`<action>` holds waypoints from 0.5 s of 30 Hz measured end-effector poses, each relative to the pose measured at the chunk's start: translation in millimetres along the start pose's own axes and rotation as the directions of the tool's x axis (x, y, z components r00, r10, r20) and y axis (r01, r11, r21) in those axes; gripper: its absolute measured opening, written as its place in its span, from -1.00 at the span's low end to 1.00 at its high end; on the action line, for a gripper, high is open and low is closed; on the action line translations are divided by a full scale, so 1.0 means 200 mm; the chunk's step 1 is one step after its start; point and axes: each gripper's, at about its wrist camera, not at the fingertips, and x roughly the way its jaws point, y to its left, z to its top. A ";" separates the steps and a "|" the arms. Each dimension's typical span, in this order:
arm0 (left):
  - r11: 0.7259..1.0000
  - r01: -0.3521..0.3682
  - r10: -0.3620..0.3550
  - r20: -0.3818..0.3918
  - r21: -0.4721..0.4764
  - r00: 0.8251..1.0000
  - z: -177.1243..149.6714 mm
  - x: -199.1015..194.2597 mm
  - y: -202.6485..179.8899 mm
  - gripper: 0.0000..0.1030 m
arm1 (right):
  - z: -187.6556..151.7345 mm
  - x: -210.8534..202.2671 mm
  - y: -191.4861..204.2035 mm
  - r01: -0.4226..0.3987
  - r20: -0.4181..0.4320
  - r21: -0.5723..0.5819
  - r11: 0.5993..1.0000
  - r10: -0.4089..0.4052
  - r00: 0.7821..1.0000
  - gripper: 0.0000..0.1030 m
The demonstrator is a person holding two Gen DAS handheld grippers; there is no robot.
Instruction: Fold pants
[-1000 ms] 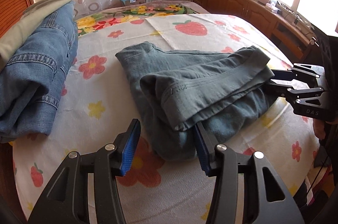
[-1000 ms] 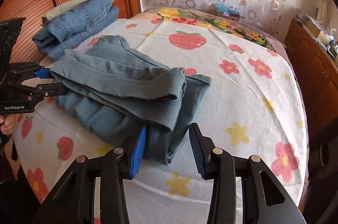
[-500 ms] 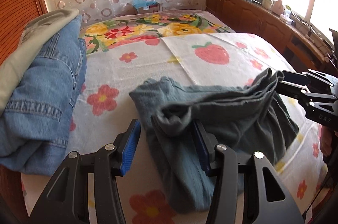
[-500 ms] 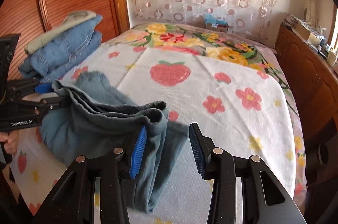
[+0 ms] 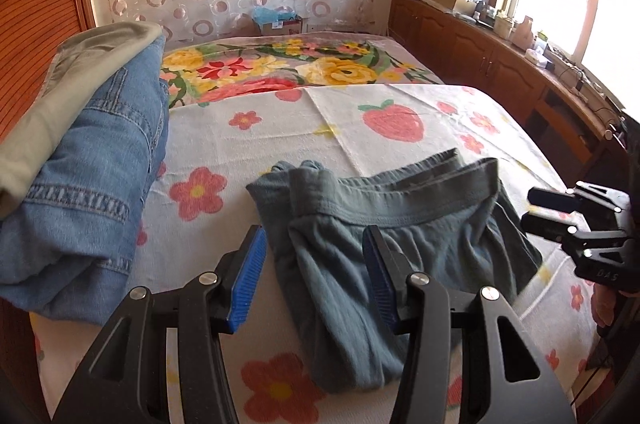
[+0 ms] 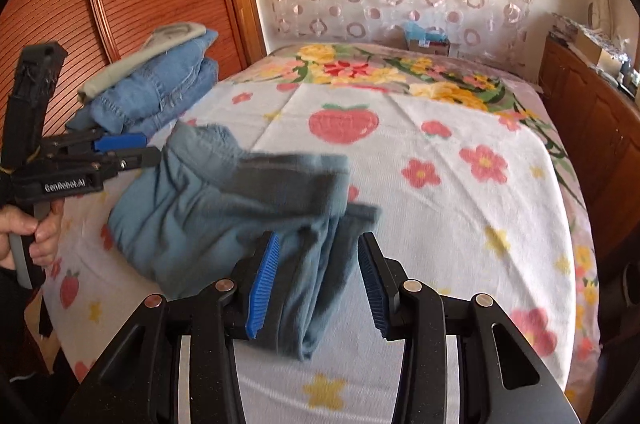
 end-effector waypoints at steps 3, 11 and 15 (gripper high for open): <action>1.000 0.012 -0.012 0.000 0.015 1.000 -0.06 -0.03 -0.02 -0.01 | -0.05 -0.01 -0.01 -0.030 -0.031 0.009 0.999 0.031 0.999 -0.43; 1.000 0.005 -0.005 -0.030 0.030 1.000 -0.11 -0.01 -0.04 -0.01 | -0.08 -0.05 -0.04 -0.040 -0.040 0.021 0.999 0.041 0.998 -0.91; 1.000 0.003 -0.002 -0.033 0.027 0.999 -0.13 -0.01 -0.03 -0.01 | -0.10 -0.13 -0.05 -0.015 -0.040 0.044 0.999 0.017 0.999 -0.91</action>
